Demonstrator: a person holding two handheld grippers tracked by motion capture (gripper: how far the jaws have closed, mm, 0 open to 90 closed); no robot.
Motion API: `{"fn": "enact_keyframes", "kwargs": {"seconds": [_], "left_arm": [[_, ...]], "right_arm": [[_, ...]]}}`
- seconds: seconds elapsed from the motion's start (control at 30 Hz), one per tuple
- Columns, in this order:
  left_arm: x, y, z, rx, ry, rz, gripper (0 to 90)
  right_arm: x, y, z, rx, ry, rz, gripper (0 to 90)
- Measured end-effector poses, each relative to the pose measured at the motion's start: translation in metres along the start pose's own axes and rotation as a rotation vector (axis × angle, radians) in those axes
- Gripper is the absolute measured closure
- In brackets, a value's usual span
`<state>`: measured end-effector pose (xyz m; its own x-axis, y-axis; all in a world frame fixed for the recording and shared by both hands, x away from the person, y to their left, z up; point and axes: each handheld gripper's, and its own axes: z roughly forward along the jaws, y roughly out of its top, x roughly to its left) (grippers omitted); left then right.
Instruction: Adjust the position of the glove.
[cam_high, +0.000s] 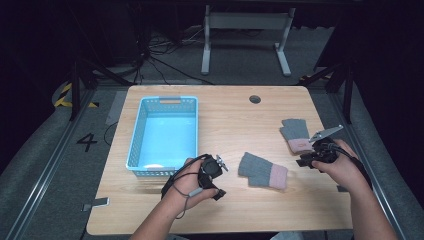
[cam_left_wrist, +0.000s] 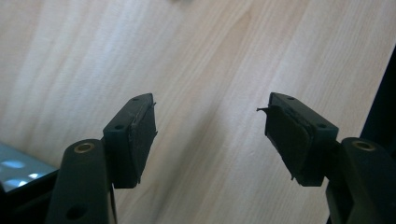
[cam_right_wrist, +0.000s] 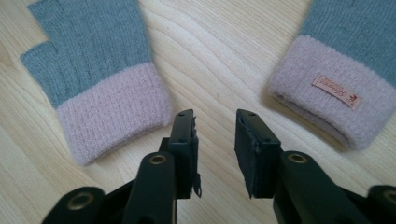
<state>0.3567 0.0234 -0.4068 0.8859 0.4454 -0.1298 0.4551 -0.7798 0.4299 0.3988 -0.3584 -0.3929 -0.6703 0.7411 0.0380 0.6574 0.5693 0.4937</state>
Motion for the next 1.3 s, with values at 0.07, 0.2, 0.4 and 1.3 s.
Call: {"fn": "enact_keyframes", "kwargs": {"seconds": [0.07,0.2,0.4,1.3], "left_arm": [[0.002,0.0,-0.002,-0.012,0.003,-0.004,34.6],[0.002,-0.001,-0.002,0.004,0.002,0.006,34.9],[0.003,0.001,-0.005,-0.007,0.0,0.011,35.0],[0.003,0.005,-0.004,-0.01,-0.017,0.026,34.5]], "right_arm": [[0.002,0.001,0.001,-0.005,-0.012,-0.017,63.6],[0.005,0.003,0.002,-0.014,-0.013,-0.033,60.9],[0.009,0.004,0.001,-0.033,-0.01,-0.023,56.9],[0.062,0.024,0.043,-0.053,0.139,-0.132,50.7]]}}
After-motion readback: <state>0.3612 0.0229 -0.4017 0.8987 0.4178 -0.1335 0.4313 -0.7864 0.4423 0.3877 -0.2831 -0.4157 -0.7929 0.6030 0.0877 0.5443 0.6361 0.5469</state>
